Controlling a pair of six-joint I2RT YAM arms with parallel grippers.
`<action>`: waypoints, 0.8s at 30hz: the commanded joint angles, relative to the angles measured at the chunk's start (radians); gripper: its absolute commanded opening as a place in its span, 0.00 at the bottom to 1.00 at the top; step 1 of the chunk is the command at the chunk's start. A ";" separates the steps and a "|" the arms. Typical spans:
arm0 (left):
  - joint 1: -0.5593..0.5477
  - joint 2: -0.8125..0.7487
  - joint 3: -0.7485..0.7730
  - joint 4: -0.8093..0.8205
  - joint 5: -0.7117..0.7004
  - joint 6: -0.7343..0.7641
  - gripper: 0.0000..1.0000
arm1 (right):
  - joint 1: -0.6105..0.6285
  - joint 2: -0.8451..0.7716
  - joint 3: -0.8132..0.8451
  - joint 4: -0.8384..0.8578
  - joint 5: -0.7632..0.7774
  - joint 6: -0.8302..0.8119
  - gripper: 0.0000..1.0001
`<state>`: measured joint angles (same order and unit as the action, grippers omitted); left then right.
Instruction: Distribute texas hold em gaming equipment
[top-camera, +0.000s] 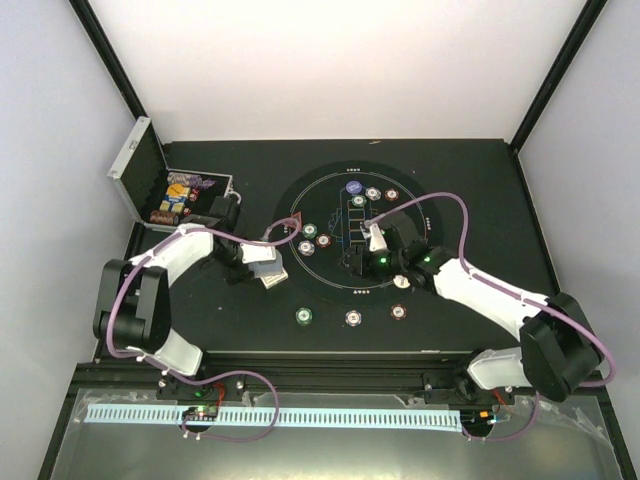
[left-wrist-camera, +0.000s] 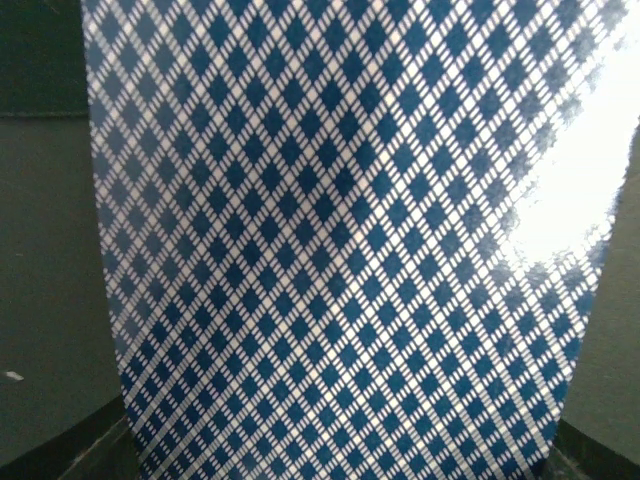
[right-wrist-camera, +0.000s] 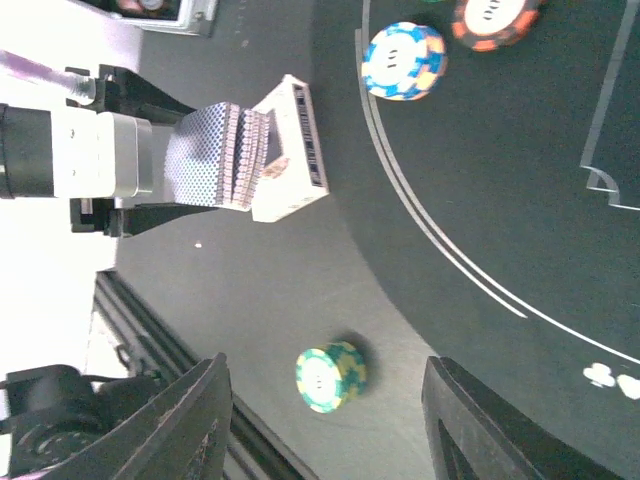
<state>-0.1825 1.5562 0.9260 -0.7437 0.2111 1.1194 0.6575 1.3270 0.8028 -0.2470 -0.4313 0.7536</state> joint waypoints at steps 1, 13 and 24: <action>0.006 -0.071 0.079 -0.113 0.091 0.019 0.01 | 0.031 0.039 0.001 0.159 -0.091 0.075 0.55; -0.026 -0.187 0.137 -0.275 0.210 0.016 0.01 | 0.176 0.255 0.114 0.510 -0.203 0.288 0.64; -0.053 -0.262 0.144 -0.314 0.211 0.006 0.02 | 0.208 0.319 0.111 0.653 -0.205 0.388 0.67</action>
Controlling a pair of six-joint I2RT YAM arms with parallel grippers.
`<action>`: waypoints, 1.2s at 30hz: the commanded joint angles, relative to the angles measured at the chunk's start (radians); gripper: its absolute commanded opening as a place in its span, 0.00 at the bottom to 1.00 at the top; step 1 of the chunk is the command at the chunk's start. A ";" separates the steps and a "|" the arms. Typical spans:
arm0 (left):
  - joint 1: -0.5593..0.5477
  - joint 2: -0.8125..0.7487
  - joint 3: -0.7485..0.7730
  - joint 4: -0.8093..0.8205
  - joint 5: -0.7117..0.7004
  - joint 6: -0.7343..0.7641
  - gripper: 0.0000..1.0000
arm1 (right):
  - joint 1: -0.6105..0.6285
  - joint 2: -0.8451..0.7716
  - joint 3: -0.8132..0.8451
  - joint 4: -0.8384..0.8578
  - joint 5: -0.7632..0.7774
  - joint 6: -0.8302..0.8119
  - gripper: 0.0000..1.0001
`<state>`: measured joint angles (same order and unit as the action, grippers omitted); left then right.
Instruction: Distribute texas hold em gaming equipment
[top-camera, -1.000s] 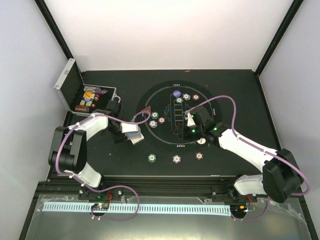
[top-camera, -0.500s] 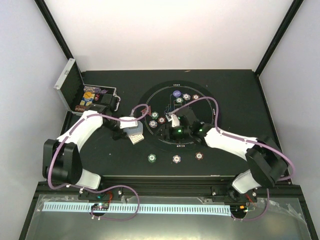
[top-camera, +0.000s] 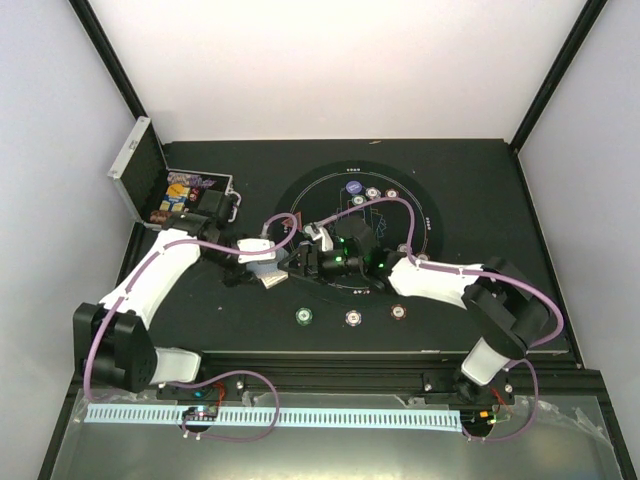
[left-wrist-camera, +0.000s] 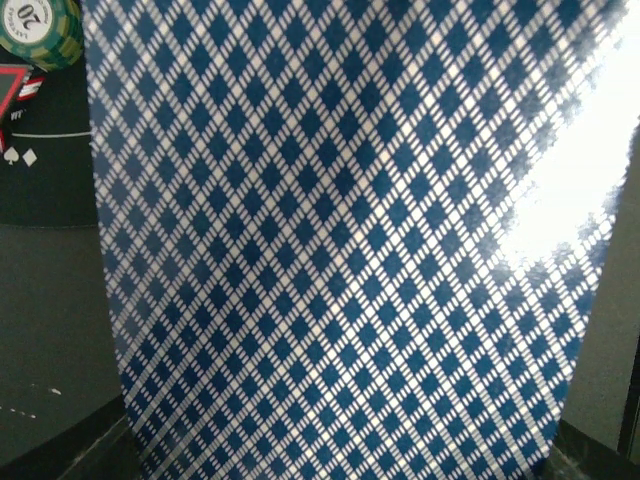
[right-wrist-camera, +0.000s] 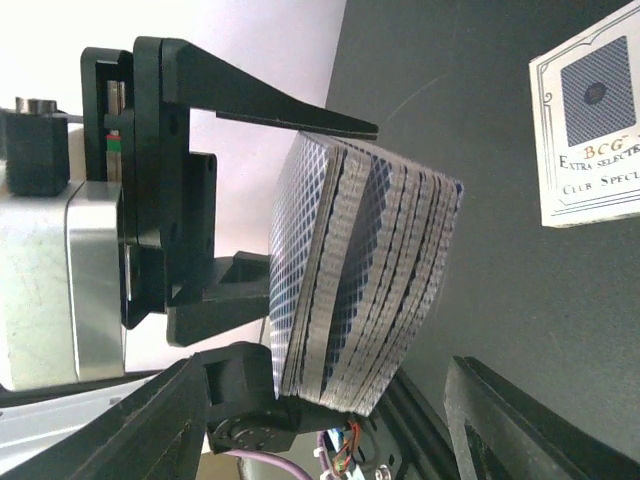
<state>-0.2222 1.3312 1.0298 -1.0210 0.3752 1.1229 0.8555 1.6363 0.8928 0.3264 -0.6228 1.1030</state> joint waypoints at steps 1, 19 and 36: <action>-0.016 -0.043 0.040 -0.039 0.047 0.002 0.02 | 0.011 0.010 0.024 0.081 -0.012 0.040 0.67; -0.051 -0.101 0.043 -0.040 0.043 -0.014 0.02 | 0.026 0.123 0.096 0.138 -0.012 0.105 0.43; -0.071 -0.154 0.019 0.000 0.107 0.001 0.99 | 0.050 0.136 0.051 0.211 -0.045 0.146 0.02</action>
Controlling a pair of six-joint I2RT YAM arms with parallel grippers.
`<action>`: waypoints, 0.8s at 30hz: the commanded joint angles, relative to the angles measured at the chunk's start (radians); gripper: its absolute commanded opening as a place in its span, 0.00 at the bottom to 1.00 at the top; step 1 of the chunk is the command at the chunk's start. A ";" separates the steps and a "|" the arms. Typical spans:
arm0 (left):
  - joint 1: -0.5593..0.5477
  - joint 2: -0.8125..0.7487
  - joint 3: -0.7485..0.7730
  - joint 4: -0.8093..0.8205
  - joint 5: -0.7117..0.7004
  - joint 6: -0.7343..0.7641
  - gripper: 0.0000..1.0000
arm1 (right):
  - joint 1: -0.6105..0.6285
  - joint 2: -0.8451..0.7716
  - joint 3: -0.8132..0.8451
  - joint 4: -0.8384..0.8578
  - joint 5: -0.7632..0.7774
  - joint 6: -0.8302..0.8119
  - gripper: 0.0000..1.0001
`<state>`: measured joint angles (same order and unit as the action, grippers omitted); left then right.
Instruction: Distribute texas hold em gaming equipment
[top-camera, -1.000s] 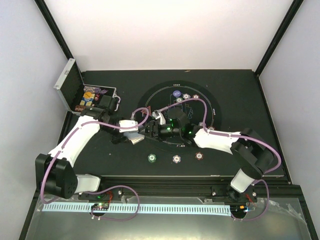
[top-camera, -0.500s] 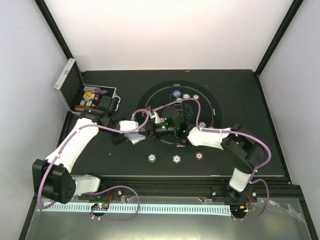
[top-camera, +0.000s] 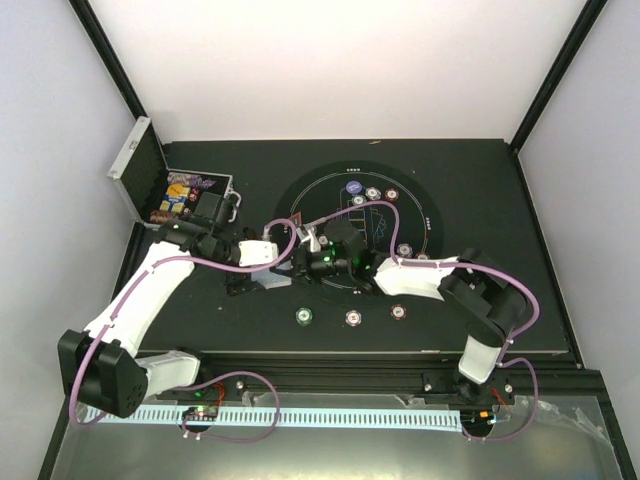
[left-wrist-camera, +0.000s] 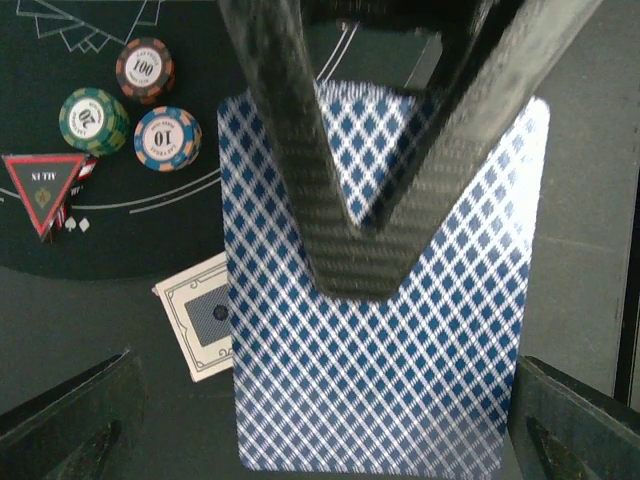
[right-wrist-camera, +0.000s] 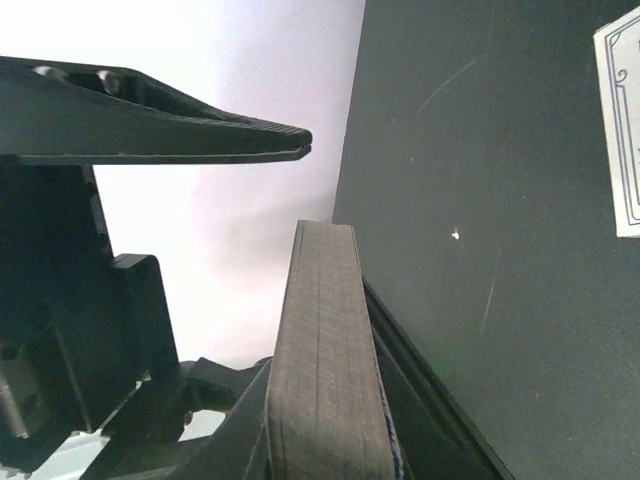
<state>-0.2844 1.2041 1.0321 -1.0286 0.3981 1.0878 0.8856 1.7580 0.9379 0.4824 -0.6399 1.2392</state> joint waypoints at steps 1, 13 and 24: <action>-0.010 -0.034 0.007 0.016 0.097 0.045 0.99 | 0.028 0.019 0.017 0.051 -0.032 0.007 0.02; -0.019 -0.015 -0.022 -0.018 0.115 0.057 0.91 | 0.061 0.023 0.048 0.079 -0.034 0.035 0.02; -0.020 -0.068 -0.090 0.037 0.131 0.079 0.78 | 0.062 0.045 0.052 0.102 -0.031 0.064 0.02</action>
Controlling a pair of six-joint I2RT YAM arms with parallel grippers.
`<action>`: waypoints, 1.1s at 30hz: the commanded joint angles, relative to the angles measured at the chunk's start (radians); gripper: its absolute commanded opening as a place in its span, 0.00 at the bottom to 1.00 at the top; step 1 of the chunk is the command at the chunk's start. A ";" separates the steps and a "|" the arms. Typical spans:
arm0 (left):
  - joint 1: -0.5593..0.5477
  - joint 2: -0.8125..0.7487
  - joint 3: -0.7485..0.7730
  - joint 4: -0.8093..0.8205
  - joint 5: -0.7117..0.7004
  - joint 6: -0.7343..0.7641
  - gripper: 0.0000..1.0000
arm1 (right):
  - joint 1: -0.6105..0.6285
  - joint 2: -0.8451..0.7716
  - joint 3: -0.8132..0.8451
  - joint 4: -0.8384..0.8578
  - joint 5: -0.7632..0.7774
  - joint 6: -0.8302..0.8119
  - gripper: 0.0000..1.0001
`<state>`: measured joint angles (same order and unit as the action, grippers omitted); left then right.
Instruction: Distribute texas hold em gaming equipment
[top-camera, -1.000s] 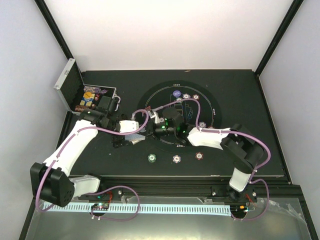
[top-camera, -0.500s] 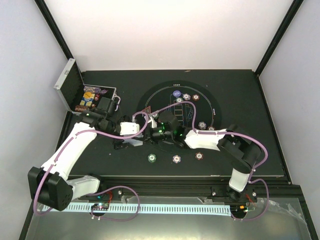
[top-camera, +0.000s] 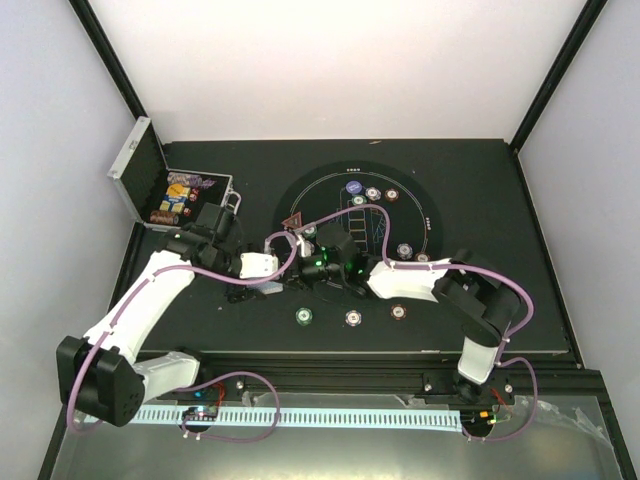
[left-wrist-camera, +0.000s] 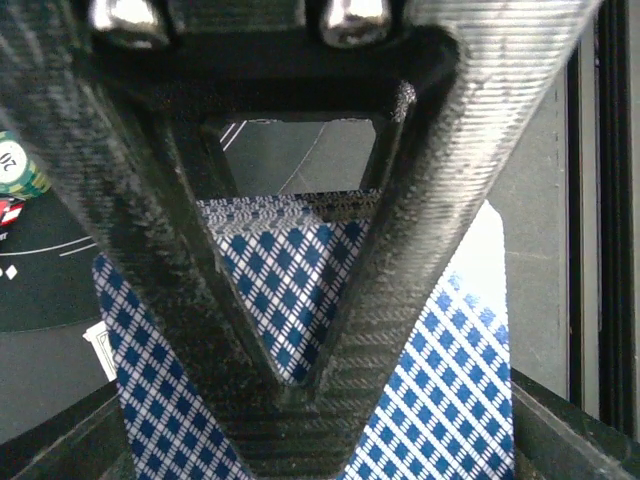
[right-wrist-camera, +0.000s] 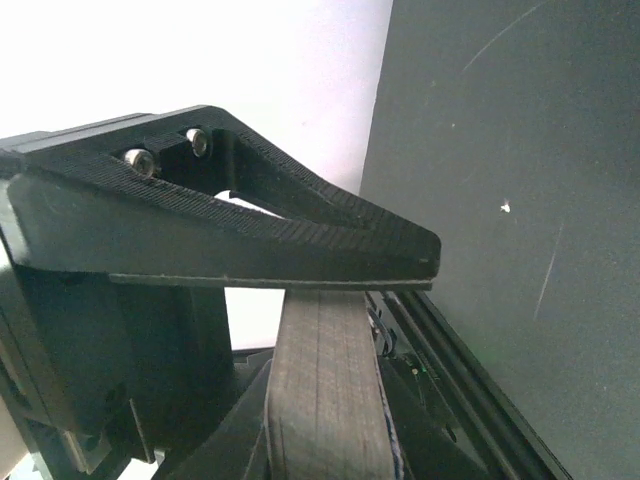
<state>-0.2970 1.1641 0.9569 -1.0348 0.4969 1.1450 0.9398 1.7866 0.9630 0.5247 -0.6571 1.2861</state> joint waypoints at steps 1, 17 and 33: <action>-0.007 -0.030 -0.016 0.051 0.030 0.014 0.76 | 0.008 0.018 0.025 0.061 -0.012 0.018 0.01; -0.008 -0.064 -0.020 0.101 0.011 -0.034 0.29 | 0.008 0.022 0.026 -0.061 0.052 -0.033 0.01; -0.007 -0.116 0.026 0.062 0.018 -0.102 0.02 | 0.003 0.000 0.016 -0.263 0.146 -0.183 0.13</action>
<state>-0.2970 1.0882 0.9195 -0.9951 0.4553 1.0721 0.9489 1.7870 1.0058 0.4305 -0.6064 1.1591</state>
